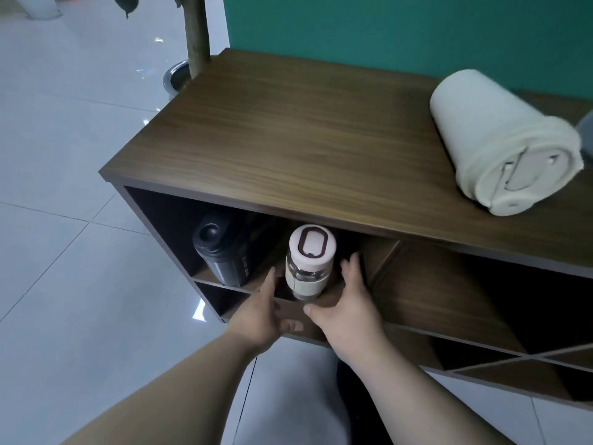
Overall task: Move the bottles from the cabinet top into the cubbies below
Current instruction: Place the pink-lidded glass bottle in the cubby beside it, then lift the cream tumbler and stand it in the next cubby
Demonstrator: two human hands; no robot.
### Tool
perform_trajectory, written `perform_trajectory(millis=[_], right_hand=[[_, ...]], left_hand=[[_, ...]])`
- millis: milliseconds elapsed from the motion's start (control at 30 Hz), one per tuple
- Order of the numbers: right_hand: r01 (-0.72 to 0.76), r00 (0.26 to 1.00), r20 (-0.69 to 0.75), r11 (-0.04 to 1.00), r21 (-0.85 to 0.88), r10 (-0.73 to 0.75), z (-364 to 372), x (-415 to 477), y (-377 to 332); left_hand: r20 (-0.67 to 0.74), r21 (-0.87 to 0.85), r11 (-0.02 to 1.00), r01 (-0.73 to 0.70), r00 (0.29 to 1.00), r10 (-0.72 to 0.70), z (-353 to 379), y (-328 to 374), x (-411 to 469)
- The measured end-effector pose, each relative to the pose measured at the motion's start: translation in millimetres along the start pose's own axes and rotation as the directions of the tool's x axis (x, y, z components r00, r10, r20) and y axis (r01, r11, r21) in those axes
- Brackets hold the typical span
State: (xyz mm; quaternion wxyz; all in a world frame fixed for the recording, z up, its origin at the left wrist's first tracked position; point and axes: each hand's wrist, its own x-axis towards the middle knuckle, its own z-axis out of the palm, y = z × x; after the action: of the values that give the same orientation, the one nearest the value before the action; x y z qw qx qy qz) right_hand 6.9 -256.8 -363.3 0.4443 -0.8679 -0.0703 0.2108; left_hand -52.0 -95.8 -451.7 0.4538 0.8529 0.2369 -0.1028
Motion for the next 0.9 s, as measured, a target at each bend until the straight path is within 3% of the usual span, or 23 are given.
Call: perform_trajectory(millis=[167,300,400,500,567,667,800,900], right_hand=[[0.048,0.998,-0.04,0.99,0.132,-0.043,-24.4,-43.2,0.8],[0.137,0.984,-0.124,0.987,0.08,-0.127,-60.1,-75.6,-6.0],[0.197,0.948,-0.273,0.976,0.09,-0.167,-94.3,-95.3,-17.4],[0.286,0.853,-0.49,0.946,0.153,-0.179,-130.0,-105.5,-40.6],[0.319,0.78,-0.59,0.944,0.087,-0.209,-147.2,-102.0,-55.5],[0.256,0.712,-0.655,0.962,-0.095,-0.254,-164.2,-81.9,-77.2],[0.145,0.72,-0.618,0.939,-0.312,-0.317,-169.9,-44.1,-93.8],[0.087,0.739,-0.599,0.926,-0.368,-0.308,-168.8,-22.8,-95.3]], left_hand=[[0.038,0.075,0.997,0.017,0.999,-0.02,-31.6,39.4,-48.8],[0.036,-0.08,0.997,0.004,0.999,-0.001,-36.0,77.7,-88.9],[-0.035,-0.169,0.981,-0.092,0.996,0.087,-30.0,105.6,-112.8],[-0.079,-0.211,0.959,-0.188,0.981,0.175,-25.7,134.1,-132.7],[-0.087,-0.2,0.949,-0.242,0.969,0.229,-25.2,145.6,-138.4],[-0.071,-0.207,0.939,-0.273,0.962,0.264,-26.1,149.5,-137.2],[-0.063,-0.207,0.934,-0.292,0.956,0.285,-27.0,147.2,-131.6],[-0.07,-0.194,0.931,-0.308,0.951,0.3,-25.6,144.7,-125.9]])
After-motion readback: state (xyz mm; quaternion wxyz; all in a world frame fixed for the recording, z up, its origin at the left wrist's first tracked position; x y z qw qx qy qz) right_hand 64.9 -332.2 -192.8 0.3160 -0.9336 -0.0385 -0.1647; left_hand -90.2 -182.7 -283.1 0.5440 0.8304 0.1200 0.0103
